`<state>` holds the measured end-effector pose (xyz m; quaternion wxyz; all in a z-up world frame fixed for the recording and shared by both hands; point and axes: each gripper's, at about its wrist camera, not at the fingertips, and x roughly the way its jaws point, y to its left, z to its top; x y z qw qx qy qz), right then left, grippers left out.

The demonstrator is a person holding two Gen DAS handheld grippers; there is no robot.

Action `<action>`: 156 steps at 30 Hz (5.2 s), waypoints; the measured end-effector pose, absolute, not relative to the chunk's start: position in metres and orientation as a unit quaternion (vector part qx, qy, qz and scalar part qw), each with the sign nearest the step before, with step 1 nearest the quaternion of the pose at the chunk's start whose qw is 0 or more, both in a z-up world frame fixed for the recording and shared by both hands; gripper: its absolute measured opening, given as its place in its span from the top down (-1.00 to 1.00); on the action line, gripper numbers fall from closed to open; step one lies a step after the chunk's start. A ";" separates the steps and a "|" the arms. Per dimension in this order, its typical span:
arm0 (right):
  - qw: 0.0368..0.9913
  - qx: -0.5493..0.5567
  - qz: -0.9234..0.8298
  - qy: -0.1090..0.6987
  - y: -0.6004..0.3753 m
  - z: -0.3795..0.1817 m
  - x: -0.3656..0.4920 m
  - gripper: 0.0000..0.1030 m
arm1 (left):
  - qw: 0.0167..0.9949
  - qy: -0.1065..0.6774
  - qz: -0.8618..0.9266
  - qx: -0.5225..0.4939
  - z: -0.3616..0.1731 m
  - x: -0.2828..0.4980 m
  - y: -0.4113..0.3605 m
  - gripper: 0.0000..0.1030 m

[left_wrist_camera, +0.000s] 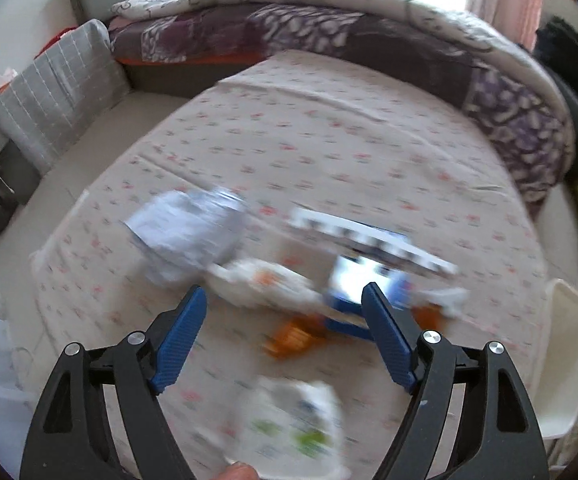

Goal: Collect trash
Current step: 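Grasp the crumpled blue paper with the left gripper while the right gripper grasps the white floral cup, then lift the crumpled paper and floral cup and carry them toward the bin, then open the right gripper over the bin while the left gripper lowers and releases the paper, then grasp an orange peel with the left gripper while the right gripper grasps a white foam strip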

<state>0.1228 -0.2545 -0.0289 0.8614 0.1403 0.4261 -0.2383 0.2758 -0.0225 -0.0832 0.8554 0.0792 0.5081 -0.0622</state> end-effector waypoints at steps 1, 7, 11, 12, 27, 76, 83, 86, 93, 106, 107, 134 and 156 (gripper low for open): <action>0.860 0.144 -0.228 0.433 -0.249 -0.031 0.127 -0.86 | 0.850 0.513 -0.052 0.104 -0.089 0.290 -0.015 -0.54; 0.857 0.119 -0.188 0.466 -0.216 -0.048 0.151 -0.86 | 0.818 0.551 -0.034 0.162 -0.113 0.341 0.012 -0.55; 0.846 0.111 -0.161 0.496 -0.197 -0.066 0.167 -0.86 | 0.808 0.566 -0.028 0.163 -0.126 0.363 0.027 -0.55; 0.843 0.113 -0.157 0.501 -0.195 -0.070 0.169 -0.86 | 0.804 0.570 -0.027 0.168 -0.130 0.368 0.030 -0.56; 0.803 0.148 -0.011 0.577 -0.108 -0.123 0.196 -0.86 | 0.810 0.578 -0.016 0.098 -0.154 0.354 0.098 0.07; 0.931 0.113 -0.117 0.327 -0.155 0.002 0.123 -0.22 | 0.925 0.377 -0.013 -0.049 -0.002 0.165 0.035 0.08; 0.926 0.129 -0.144 0.325 -0.186 0.006 0.112 -0.24 | 0.924 0.379 -0.032 -0.038 -0.004 0.158 0.014 0.08; 0.921 0.138 -0.159 0.328 -0.202 0.006 0.107 -0.25 | 0.922 0.383 -0.041 -0.034 -0.007 0.155 0.004 0.08; 0.909 0.154 -0.193 0.335 -0.236 0.004 0.096 -0.27 | 0.921 0.385 -0.061 -0.019 -0.011 0.147 -0.022 0.08; 0.873 0.207 -0.263 0.356 -0.316 -0.004 0.067 -0.32 | 0.914 0.388 -0.112 0.015 -0.019 0.127 -0.085 0.08; 0.870 0.214 -0.270 0.354 -0.323 -0.004 0.062 -0.35 | 0.914 0.389 -0.115 0.017 -0.019 0.127 -0.089 0.08; 0.824 0.285 -0.387 0.302 -0.428 0.006 -0.014 -0.82 | 0.861 0.414 -0.279 0.094 -0.047 0.066 -0.257 0.08; 0.831 0.238 -0.423 0.273 -0.404 0.020 -0.005 -0.86 | 0.858 0.417 -0.285 0.096 -0.044 0.091 -0.254 -0.43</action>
